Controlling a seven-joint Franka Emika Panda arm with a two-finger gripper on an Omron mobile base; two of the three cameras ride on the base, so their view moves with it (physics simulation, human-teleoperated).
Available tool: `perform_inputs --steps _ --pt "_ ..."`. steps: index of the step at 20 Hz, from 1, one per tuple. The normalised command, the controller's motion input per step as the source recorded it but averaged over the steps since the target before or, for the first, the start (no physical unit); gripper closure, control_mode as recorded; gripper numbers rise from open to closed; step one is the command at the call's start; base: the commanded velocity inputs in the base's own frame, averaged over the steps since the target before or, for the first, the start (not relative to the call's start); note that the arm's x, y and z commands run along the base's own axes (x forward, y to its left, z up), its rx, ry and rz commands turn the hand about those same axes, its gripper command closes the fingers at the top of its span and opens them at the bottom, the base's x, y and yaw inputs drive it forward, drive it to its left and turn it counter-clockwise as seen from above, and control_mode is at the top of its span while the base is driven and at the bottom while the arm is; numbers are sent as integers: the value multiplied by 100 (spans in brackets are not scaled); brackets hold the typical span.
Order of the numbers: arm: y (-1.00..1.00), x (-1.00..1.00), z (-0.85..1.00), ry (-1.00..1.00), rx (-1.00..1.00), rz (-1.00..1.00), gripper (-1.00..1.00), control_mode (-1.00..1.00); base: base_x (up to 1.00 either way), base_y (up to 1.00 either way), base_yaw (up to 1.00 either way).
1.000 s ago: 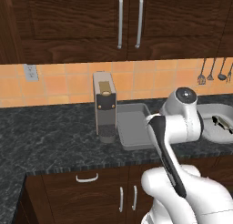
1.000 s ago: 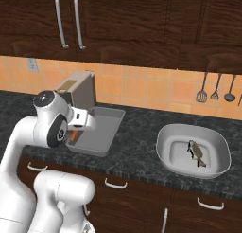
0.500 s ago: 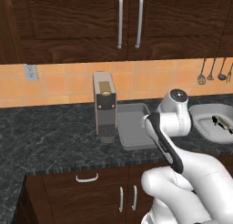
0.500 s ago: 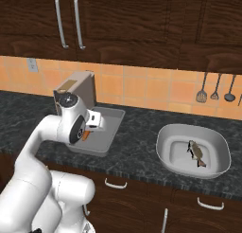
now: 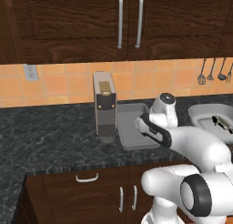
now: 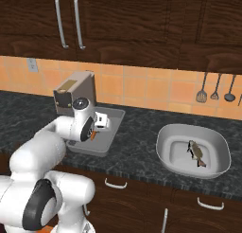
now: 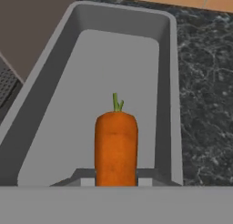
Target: Place one carrot and one fish in each tupperware on the nearby counter, to pack two identical lunches.
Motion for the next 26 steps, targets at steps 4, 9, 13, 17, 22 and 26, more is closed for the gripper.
perform_inputs --steps 4,9,13,17,22,26 --pt "-6 59 -41 3 0 1 100 -100 0 0 0" --pt "-2 59 -36 2 0 1 100 -100 0 0 0" --pt "-4 58 -36 1 0 1 100 -100 0 0 0" --pt "-4 48 -28 0 0 2 -100 -100 0 0 0" --pt "0 6 0 1 0 2 -100 -100 0 0 0" --pt "0 -10 41 -1 0 0 -100 -100 0 0 0"
